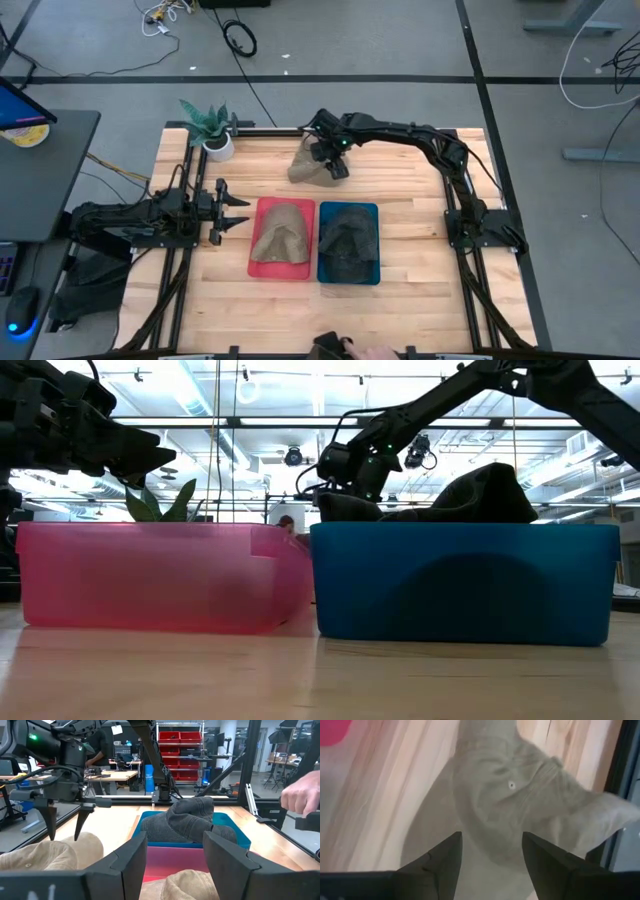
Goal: Pick & Place hat
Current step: Put the brown cap into the red bin
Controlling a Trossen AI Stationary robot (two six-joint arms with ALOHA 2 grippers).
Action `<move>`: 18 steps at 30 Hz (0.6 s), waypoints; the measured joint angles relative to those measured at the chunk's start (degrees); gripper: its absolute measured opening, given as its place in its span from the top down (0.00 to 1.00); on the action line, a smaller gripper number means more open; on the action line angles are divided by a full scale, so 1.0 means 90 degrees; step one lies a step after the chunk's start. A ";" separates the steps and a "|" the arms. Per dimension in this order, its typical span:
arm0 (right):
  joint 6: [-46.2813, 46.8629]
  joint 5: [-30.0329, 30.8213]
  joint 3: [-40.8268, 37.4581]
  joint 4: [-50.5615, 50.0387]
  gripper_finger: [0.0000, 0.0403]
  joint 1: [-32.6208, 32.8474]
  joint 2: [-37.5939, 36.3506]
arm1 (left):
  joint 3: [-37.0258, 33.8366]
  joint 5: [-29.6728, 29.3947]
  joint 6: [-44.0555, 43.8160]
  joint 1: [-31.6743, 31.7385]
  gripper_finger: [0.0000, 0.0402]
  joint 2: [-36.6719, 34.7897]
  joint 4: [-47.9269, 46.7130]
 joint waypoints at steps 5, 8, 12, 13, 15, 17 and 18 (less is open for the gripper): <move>-0.0087 0.0000 0.0000 0.0225 0.48 0.0000 0.0000 | 0.0000 0.0000 0.0000 -0.0001 0.51 0.0000 0.0000; -0.0154 0.0000 0.0000 0.0311 0.48 0.0000 0.0000 | 0.0000 0.0000 0.0000 0.0000 0.51 0.0000 0.0000; -0.0059 -0.0074 0.0000 0.0292 0.48 -0.0002 0.0145 | 0.0000 0.0002 0.0000 0.0001 0.51 0.0000 0.0000; -0.0055 -0.0092 0.0000 0.0294 0.48 -0.0002 0.0210 | 0.0000 0.0000 0.0000 0.0000 0.51 0.0000 0.0000; -0.0105 -0.0062 -0.0002 0.0236 0.48 -0.0002 0.0314 | 0.0000 0.0000 0.0000 0.0001 0.51 0.0000 0.0000; -0.0132 -0.0002 -0.0002 0.0274 0.48 0.0000 0.0336 | 0.0000 0.0001 0.0002 0.0001 0.51 0.0001 0.0002; -0.0108 -0.0019 -0.0002 0.0262 0.48 0.0000 0.0317 | 0.0000 0.0000 0.0000 0.0001 0.51 0.0000 0.0002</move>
